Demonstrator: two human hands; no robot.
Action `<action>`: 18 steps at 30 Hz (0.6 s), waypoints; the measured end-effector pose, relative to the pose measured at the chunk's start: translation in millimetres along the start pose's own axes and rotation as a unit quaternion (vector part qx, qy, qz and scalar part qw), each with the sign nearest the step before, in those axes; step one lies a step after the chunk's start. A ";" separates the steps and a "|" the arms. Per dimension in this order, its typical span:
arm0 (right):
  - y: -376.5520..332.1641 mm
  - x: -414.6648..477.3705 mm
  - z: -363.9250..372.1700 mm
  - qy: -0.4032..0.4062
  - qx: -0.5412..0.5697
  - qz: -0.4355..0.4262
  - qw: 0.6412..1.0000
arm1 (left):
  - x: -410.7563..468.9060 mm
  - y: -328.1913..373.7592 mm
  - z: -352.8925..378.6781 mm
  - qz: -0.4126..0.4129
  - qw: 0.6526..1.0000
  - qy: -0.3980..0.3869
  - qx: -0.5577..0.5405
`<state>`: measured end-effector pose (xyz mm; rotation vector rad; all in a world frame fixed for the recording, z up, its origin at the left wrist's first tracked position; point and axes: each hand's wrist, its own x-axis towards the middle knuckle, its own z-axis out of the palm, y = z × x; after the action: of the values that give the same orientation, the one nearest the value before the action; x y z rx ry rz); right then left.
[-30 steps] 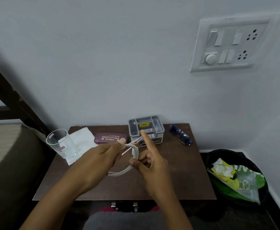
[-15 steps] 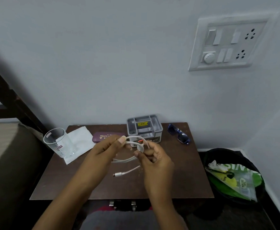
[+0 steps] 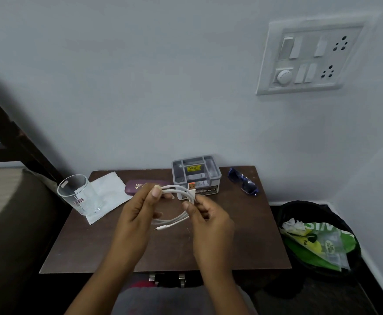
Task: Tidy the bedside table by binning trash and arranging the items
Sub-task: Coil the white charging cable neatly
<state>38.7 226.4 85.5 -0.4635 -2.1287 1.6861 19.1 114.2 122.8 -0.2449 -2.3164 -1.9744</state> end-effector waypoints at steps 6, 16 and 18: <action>5.0 3.9 -2.3 0.009 -0.095 -0.062 0.993 | 1.2 -7.0 0.0 -0.047 0.997 0.026 -0.050; 1.2 3.2 -7.2 -0.006 0.221 0.134 0.966 | 1.9 -20.7 -2.3 -0.124 0.984 0.110 -0.072; -2.2 4.3 -9.5 0.021 0.282 0.168 0.944 | -8.3 -21.1 -7.2 -0.138 0.970 0.168 -0.111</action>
<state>39.5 236.0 89.9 -0.6977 -1.4844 2.3354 23.3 103.3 102.1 0.3928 -2.0046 -2.1946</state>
